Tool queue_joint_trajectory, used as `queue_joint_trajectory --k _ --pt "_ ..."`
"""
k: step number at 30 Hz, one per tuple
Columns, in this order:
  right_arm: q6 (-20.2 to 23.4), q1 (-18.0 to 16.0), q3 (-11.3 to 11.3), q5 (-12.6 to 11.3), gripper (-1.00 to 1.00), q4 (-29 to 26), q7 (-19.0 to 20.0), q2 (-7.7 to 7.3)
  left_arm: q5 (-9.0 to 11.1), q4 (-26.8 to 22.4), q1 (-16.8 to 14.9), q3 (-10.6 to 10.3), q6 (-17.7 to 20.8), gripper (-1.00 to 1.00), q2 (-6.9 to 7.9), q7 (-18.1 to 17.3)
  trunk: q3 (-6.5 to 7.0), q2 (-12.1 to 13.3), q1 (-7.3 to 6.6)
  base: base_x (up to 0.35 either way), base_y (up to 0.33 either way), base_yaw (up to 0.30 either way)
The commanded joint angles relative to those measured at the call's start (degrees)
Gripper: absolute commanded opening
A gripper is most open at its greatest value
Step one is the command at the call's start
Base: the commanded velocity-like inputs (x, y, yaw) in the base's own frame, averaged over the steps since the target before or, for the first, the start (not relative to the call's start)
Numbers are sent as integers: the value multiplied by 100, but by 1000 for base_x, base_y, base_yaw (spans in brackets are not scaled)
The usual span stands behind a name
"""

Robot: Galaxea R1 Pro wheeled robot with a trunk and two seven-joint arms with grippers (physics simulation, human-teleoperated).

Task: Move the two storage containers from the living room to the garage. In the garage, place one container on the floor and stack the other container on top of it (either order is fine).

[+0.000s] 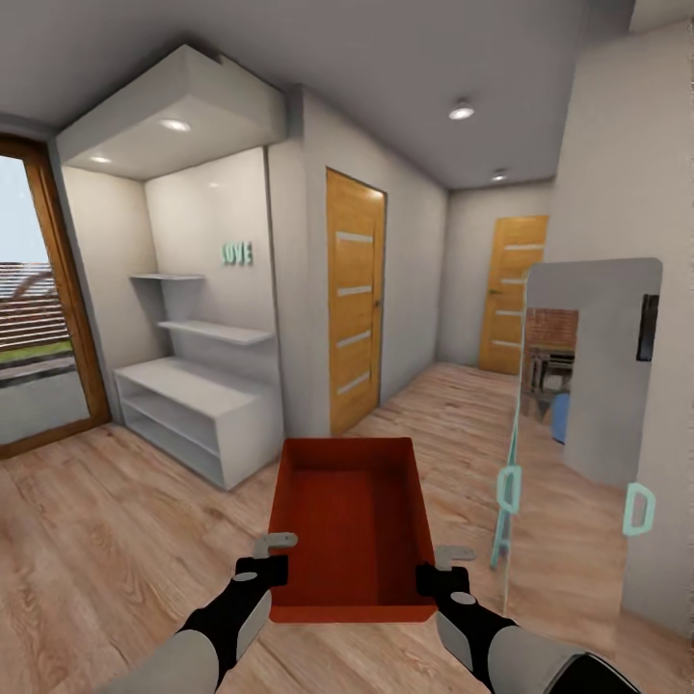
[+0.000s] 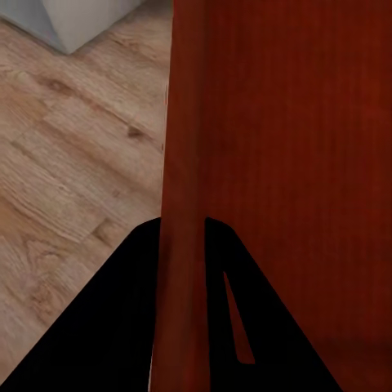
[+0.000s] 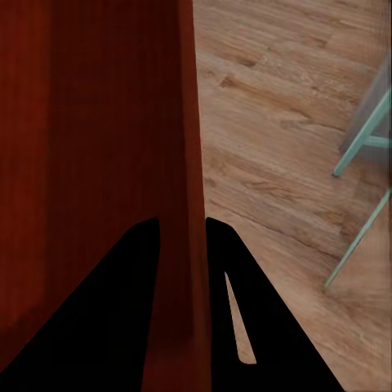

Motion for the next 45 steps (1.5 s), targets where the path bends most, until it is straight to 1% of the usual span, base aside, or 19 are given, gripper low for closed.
queue_joint_trajectory --k 1,13,37,45 --pt "-62 -4 -103 51 -100 -23 39 -31 201 -5 -4 393 35 -100 113 -3 -7 -5 3 313 189 -269" --pt "-62 -4 -103 51 -100 -23 39 -31 193 -10 -4 393 35 -100 113 5 -7 -5 3 313 189 -250" --pt "-62 -4 -103 51 -100 -23 39 -31 192 -10 -4 393 35 -100 113 6 -7 -5 3 313 189 -10" --pt "-62 -4 -103 51 -100 -23 39 -31 192 -10 -4 393 35 -100 113 6 -7 -5 3 313 189 -218"
